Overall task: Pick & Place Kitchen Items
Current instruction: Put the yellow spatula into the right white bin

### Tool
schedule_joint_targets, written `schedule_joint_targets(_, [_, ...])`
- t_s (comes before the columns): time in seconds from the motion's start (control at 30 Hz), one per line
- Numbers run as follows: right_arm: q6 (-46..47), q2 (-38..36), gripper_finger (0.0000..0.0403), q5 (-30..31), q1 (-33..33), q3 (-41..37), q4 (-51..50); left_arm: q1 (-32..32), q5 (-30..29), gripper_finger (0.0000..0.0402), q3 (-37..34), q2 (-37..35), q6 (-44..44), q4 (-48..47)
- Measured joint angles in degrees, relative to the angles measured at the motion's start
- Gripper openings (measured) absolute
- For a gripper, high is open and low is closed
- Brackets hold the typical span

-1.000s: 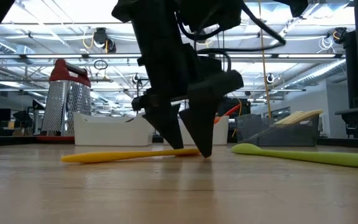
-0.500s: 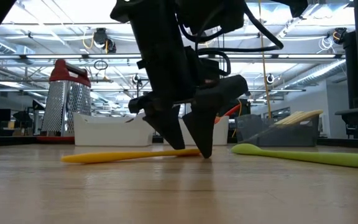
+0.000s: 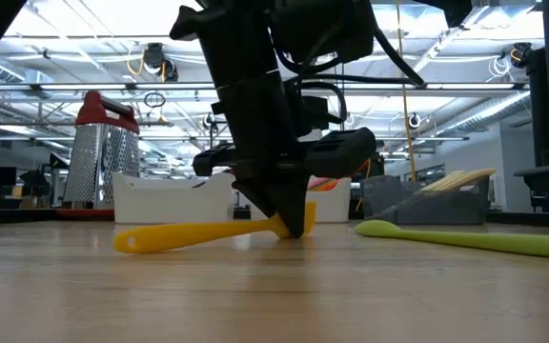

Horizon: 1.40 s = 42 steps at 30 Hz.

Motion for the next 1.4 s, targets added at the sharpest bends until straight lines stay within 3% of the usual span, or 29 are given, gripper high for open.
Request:
schedule_joint_targets(0.43, [0.0, 0.0, 0.0141, 0.0, -0.02, 0.0, 0.03, 1.66, 3.84, 0.0009, -0.96, -8.35, 4.71, -0.66])
schedule_joint_targets(0.87, [-0.7, -0.02, 0.0141, 0.0, -0.02, 0.0, -0.24, 5.67, 1.47, 0.0009, -0.77, -23.02, 0.68, -0.85])
schedule_joint_targets(1.03, [-1.46, -0.02, 0.0141, -0.13, -0.02, 0.0, -0.6, 8.03, -1.2, 0.0009, -0.71, -27.65, 3.67, 9.49])
schedule_joint_targets(1.23, [-1.49, 0.0, 0.0141, 0.19, -0.05, -0.02, -0.8, 12.05, 0.08, 0.0009, -0.55, -28.64, 10.18, 26.02])
schedule_joint_targets(1.4, [4.07, 0.12, 0.0141, 7.62, -1.14, -0.02, -0.6, 15.78, 2.48, 0.0009, -0.57, -28.4, 11.9, 34.13])
